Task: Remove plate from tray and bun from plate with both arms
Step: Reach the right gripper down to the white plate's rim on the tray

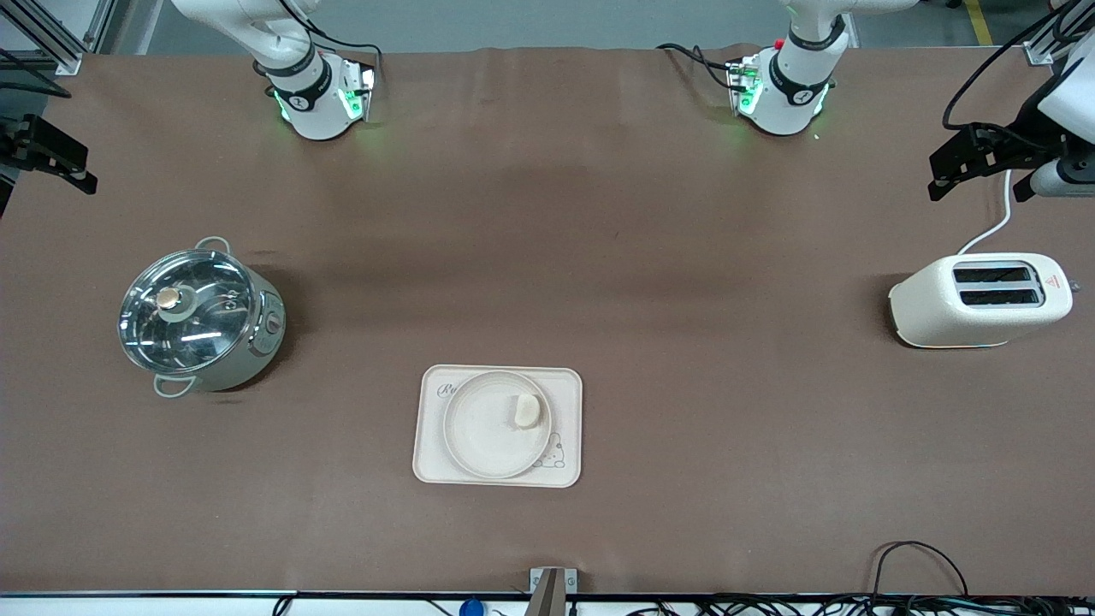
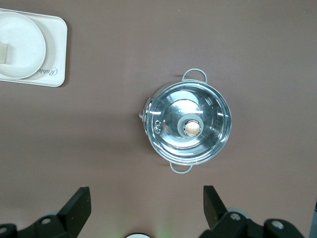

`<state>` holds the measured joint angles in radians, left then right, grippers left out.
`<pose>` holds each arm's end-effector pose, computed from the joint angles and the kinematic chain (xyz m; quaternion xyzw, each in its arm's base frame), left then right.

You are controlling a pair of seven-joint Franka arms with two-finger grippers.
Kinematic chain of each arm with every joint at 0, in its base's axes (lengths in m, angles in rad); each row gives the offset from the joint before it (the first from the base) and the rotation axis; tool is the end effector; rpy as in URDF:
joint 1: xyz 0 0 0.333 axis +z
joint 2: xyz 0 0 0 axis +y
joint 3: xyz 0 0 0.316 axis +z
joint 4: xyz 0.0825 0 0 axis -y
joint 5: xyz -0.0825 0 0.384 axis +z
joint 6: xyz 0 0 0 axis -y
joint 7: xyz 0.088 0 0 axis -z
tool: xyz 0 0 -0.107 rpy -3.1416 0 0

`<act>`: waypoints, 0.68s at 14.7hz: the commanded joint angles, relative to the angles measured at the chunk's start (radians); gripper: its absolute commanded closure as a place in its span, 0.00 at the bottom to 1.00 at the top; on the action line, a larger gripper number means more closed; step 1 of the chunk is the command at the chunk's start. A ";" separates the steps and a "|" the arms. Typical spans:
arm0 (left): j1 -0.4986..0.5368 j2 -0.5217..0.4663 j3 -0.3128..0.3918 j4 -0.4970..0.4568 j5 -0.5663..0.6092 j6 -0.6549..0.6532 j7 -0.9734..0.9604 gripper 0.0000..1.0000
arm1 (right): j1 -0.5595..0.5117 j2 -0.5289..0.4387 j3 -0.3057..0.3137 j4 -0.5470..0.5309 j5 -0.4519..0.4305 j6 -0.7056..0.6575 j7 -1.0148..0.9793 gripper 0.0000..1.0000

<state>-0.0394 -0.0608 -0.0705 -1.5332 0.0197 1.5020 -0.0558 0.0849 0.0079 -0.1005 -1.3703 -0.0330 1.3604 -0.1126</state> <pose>0.5253 -0.0571 0.6689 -0.9995 0.0262 -0.0157 0.0107 0.5320 -0.0121 0.6944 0.9988 0.0452 -0.0099 0.0160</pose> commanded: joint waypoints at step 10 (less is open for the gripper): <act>-0.004 0.027 0.002 0.058 -0.001 -0.005 0.013 0.00 | -0.001 -0.028 0.002 -0.030 0.001 -0.009 -0.002 0.00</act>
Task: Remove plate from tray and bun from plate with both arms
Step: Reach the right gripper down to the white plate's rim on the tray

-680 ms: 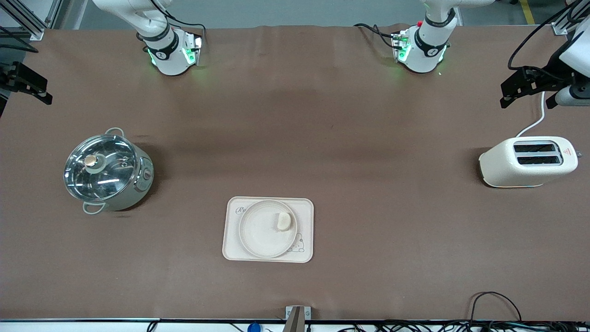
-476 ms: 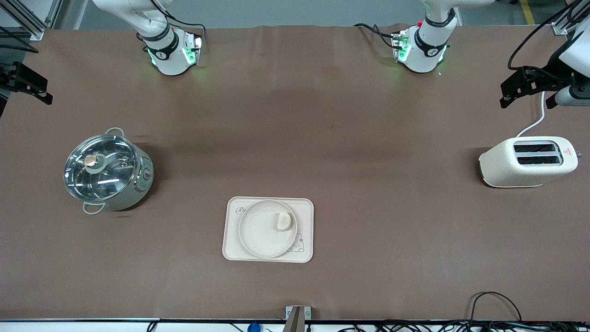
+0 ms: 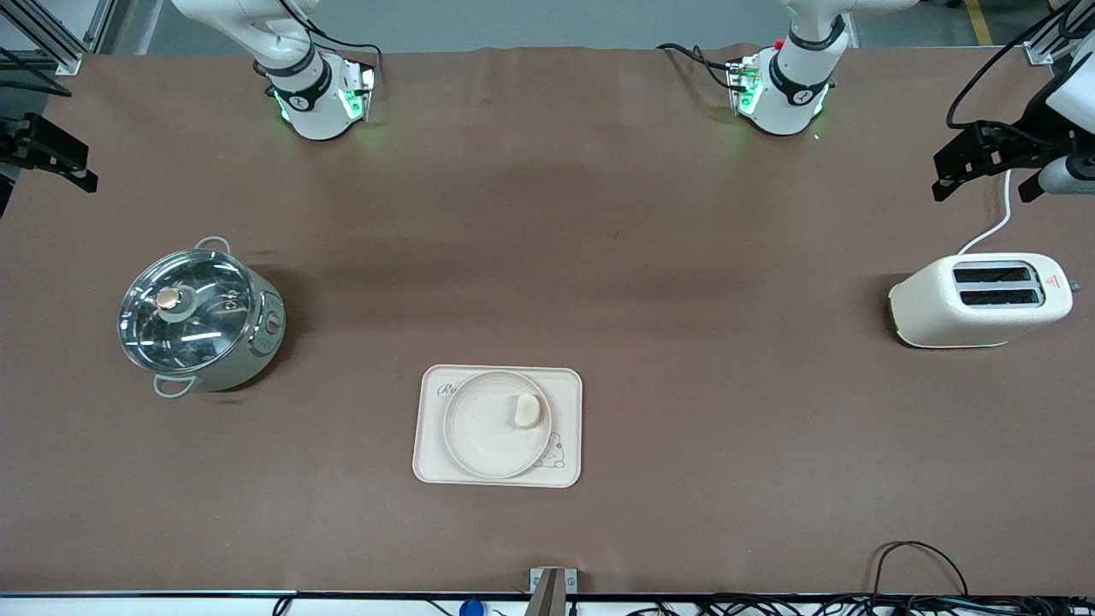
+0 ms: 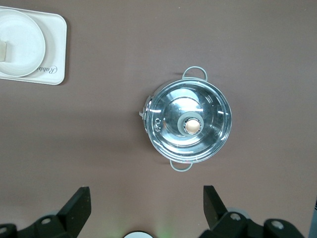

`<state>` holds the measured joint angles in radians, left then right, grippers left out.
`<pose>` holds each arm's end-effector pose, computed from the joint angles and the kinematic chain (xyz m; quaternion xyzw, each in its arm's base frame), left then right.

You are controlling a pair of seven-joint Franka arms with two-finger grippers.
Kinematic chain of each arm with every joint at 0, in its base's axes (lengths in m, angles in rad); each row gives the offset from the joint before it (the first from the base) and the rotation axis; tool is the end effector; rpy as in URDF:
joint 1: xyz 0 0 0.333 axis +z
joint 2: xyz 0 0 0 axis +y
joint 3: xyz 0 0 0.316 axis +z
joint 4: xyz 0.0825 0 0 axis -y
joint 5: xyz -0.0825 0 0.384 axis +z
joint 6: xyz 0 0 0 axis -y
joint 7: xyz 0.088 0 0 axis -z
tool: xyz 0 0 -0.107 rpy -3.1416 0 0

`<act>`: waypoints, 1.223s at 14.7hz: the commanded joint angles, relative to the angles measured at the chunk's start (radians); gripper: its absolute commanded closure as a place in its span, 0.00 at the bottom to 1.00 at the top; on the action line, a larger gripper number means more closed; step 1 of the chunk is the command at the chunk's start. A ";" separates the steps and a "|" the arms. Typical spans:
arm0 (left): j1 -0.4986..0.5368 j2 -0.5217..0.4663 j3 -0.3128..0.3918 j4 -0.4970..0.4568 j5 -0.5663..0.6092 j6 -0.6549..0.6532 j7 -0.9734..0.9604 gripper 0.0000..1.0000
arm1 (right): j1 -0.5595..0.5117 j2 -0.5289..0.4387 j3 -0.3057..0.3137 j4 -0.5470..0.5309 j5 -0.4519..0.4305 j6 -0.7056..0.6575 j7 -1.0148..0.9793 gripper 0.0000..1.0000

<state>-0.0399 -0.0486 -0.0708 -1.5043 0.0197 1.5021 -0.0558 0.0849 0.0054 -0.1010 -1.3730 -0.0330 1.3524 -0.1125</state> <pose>0.5288 -0.0577 0.6758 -0.9993 0.0265 -0.0240 0.0096 0.5304 -0.0124 0.6938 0.9988 0.0448 -0.0140 0.0156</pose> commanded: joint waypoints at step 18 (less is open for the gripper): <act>0.003 0.015 0.000 0.018 -0.009 -0.008 0.016 0.00 | 0.133 0.177 0.003 -0.248 0.200 0.393 0.049 0.00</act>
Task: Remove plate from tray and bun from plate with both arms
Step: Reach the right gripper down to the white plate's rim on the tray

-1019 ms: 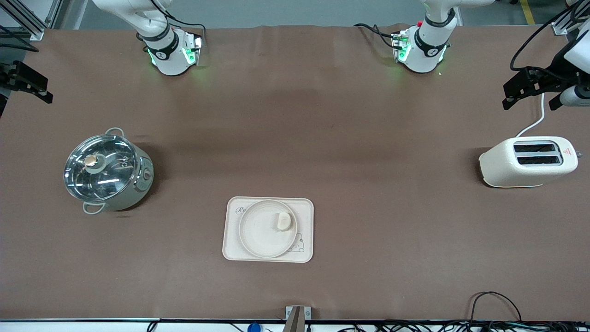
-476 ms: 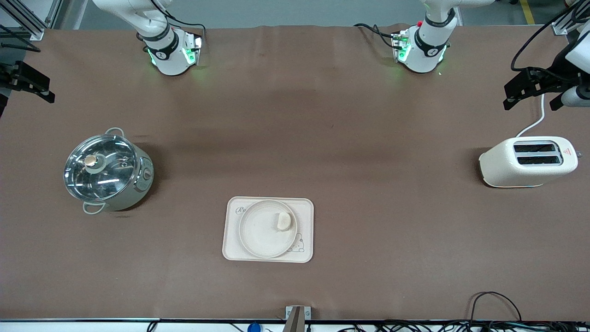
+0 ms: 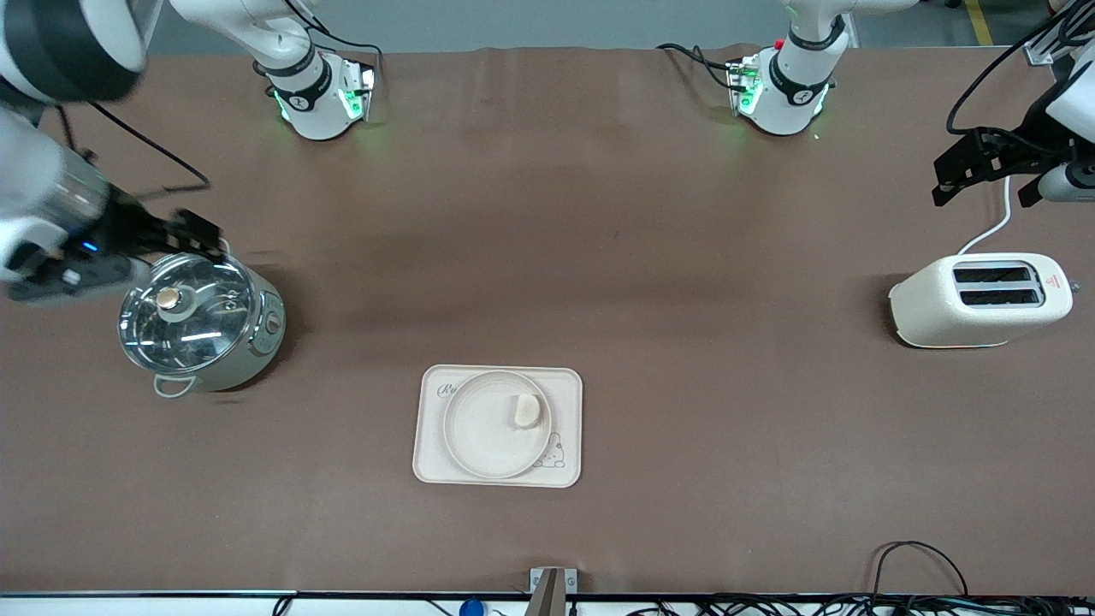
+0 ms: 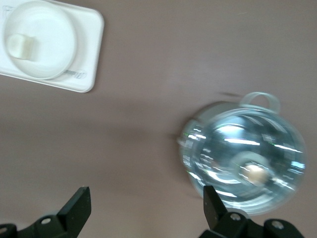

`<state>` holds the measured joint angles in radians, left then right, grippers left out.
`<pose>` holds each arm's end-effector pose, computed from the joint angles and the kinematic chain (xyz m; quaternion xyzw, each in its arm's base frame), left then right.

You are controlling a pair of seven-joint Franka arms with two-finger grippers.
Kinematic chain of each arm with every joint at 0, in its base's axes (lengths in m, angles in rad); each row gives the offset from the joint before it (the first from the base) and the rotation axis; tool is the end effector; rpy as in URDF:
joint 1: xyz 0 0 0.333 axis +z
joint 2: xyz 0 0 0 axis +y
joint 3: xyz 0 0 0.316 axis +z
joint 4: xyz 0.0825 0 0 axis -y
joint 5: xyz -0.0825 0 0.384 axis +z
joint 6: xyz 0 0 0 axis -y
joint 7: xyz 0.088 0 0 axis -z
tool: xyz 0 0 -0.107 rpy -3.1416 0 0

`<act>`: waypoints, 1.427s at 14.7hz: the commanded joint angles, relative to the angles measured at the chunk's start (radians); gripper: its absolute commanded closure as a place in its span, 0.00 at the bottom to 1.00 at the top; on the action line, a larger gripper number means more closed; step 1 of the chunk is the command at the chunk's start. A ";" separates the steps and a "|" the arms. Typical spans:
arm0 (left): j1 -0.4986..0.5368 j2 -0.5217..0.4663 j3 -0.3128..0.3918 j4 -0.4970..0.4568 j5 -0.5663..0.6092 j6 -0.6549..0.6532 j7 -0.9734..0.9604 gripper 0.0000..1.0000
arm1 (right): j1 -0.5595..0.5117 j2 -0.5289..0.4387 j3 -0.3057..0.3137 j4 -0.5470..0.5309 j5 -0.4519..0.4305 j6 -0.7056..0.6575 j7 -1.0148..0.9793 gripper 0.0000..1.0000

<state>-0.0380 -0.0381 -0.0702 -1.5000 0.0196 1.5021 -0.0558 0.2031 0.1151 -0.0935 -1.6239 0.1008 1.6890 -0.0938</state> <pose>0.5324 -0.0565 0.6723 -0.9994 0.0253 -0.0209 0.0094 0.5882 0.0771 0.5439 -0.9942 -0.0944 0.0250 0.0443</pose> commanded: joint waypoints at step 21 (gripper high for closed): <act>0.000 0.015 0.000 0.017 -0.003 -0.006 0.017 0.00 | 0.279 0.752 -0.003 0.208 0.389 0.736 0.190 0.20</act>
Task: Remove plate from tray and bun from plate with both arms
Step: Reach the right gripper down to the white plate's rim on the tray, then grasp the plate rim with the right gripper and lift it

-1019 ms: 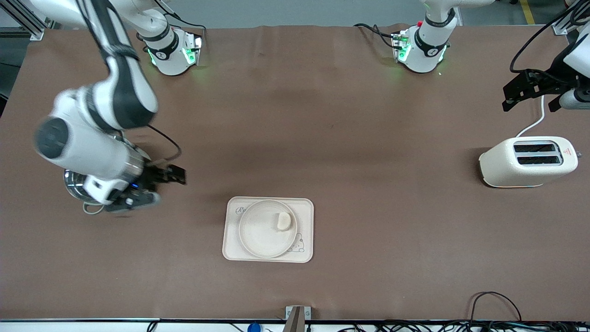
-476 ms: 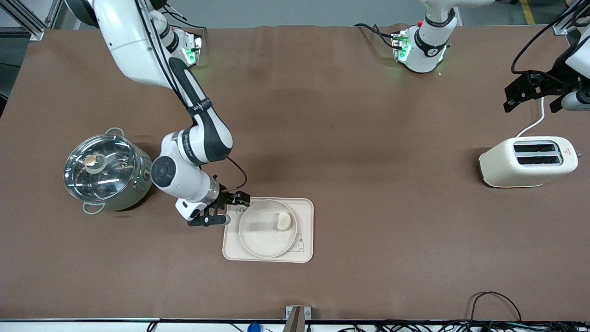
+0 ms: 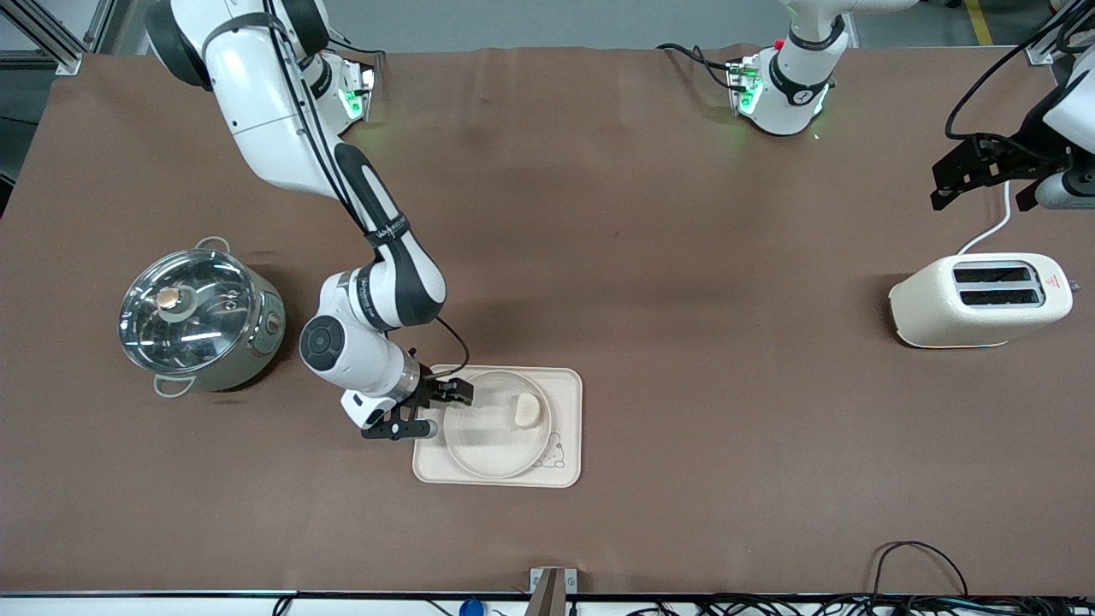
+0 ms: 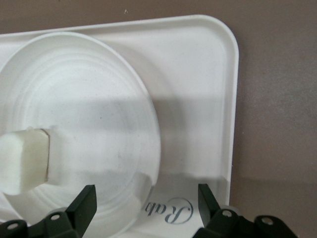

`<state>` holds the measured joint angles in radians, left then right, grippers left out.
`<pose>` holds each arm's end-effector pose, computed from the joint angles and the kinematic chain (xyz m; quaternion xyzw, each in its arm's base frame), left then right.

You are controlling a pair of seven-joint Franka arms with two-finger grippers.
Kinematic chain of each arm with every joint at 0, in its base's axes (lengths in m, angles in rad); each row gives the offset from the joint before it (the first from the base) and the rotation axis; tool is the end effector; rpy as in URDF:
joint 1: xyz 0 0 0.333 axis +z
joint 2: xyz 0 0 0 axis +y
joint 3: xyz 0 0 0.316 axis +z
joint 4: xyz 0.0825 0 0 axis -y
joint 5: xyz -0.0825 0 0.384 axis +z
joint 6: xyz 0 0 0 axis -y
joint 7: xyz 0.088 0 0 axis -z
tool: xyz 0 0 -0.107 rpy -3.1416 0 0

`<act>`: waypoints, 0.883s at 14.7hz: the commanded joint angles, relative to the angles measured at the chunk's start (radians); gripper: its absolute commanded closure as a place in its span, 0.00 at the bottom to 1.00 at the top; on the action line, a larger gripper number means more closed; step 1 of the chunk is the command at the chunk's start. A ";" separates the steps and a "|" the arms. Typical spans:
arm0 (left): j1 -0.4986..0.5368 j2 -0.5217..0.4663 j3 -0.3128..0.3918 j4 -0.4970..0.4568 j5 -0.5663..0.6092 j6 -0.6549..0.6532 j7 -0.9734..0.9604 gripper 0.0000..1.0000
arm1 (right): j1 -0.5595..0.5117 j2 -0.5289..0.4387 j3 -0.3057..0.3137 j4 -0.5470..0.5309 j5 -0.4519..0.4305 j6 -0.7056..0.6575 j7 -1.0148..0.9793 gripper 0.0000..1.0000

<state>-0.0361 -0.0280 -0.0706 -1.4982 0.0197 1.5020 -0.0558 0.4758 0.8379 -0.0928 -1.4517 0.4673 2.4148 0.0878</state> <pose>0.5359 -0.0558 0.6677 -0.9995 0.0246 -0.0167 0.0095 0.6755 0.2891 0.1993 -0.9891 0.0002 -0.0329 0.1436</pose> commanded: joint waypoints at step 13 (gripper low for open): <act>-0.004 0.007 0.000 0.013 -0.001 -0.009 0.017 0.00 | 0.041 0.003 -0.004 0.010 0.093 0.034 0.003 1.00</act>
<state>-0.0369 -0.0253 -0.0711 -1.4983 0.0196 1.5020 -0.0558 0.5093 0.8719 -0.0910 -1.4115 0.5360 2.4794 0.0903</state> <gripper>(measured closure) 0.000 0.938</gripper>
